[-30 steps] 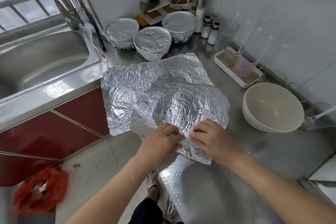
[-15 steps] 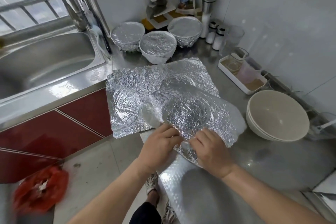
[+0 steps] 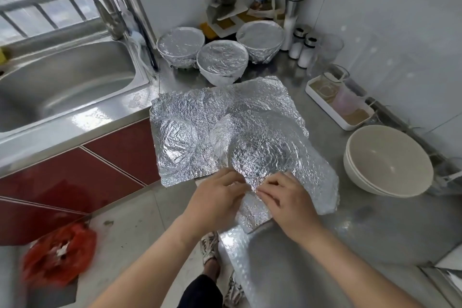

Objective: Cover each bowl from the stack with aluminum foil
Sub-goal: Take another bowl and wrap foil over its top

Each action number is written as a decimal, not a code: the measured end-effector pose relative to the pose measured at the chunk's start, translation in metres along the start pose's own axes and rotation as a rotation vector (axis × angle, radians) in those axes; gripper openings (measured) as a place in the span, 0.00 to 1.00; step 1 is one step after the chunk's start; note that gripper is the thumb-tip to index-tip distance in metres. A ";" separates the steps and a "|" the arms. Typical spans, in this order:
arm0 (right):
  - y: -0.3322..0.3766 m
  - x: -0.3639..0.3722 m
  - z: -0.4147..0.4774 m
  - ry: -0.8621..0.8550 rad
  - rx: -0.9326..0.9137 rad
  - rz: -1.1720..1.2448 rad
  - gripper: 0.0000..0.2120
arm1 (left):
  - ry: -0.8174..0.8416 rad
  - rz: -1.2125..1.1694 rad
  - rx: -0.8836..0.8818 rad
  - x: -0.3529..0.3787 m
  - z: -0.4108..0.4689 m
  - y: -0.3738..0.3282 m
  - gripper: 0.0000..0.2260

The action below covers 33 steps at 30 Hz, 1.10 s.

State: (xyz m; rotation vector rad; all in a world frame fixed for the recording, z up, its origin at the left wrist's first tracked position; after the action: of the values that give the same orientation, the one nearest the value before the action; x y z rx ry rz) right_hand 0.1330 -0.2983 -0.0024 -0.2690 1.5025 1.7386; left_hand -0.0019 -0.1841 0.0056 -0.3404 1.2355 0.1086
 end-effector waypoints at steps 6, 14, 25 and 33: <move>-0.005 0.003 -0.002 0.088 -0.088 -0.084 0.04 | 0.009 0.027 0.055 0.008 -0.001 0.000 0.11; 0.000 0.007 -0.003 0.148 -0.201 -0.281 0.04 | -0.005 0.053 0.086 0.011 0.000 0.002 0.11; 0.014 0.018 -0.007 -0.014 -0.281 -0.448 0.10 | -0.085 0.098 0.102 0.012 -0.004 0.003 0.10; 0.038 0.036 0.002 -0.102 -0.122 -0.416 0.06 | -0.075 0.072 0.078 0.004 -0.006 0.024 0.09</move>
State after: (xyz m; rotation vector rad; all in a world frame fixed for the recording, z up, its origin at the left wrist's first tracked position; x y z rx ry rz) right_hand 0.0846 -0.2796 0.0033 -0.5100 1.1700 1.4854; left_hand -0.0120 -0.1642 -0.0049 -0.2220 1.1749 0.1331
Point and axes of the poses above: each hand's wrist, its own z-axis towards the middle knuckle, its own x-axis out of the palm, y = z × x, the point moved 3 cm from there along z, towards the middle knuckle, and after that the axes turned 14 degrees about z, right-handed, at the moved point
